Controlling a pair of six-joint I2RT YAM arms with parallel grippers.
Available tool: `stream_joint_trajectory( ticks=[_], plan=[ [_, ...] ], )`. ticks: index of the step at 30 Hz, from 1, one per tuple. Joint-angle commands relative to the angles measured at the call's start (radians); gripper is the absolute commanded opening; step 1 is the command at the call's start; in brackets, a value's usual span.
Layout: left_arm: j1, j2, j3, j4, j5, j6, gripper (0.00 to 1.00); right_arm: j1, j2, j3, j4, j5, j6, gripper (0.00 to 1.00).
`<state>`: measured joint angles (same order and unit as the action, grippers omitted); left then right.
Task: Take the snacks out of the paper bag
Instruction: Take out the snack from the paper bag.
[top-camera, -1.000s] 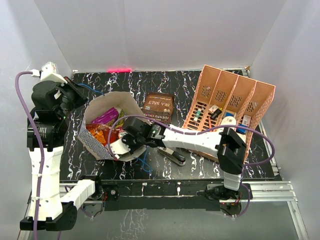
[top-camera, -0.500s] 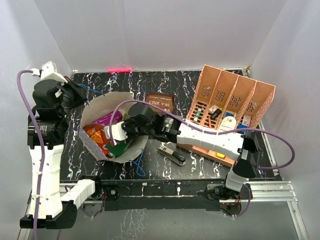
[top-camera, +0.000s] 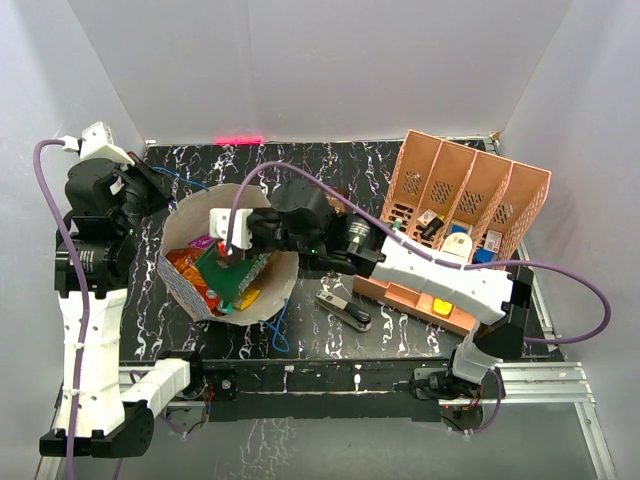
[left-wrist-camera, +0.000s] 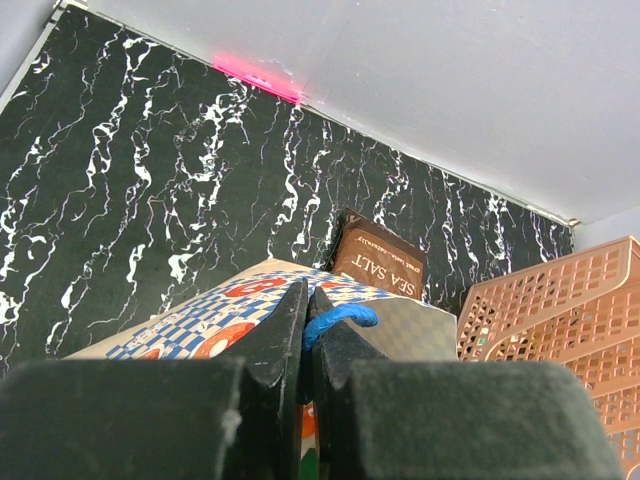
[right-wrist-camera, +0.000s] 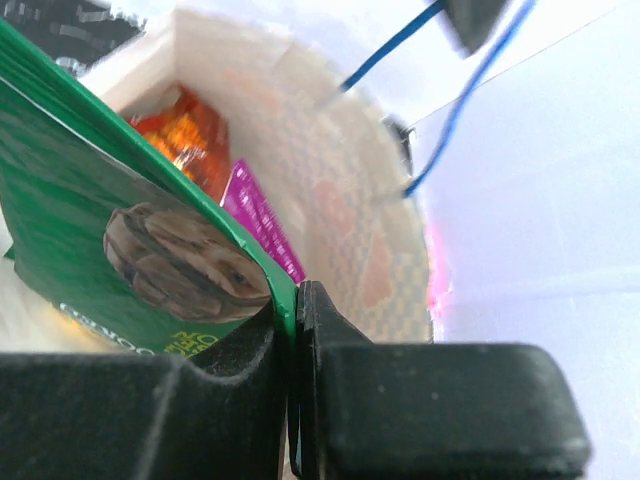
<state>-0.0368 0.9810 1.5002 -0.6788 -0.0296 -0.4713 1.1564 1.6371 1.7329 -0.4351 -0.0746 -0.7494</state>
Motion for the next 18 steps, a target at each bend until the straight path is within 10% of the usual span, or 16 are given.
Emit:
stream_joint_trajectory(
  ticks=[1,18],
  plan=[
    [-0.005,-0.01,0.04,0.076,-0.025,0.011,0.0,-0.003,-0.11,0.148,0.168,0.016,0.128,0.07],
    [-0.004,-0.022,0.012,0.07,-0.153,0.121,0.0,-0.036,-0.352,0.001,0.435,0.565,0.019,0.07]
  ],
)
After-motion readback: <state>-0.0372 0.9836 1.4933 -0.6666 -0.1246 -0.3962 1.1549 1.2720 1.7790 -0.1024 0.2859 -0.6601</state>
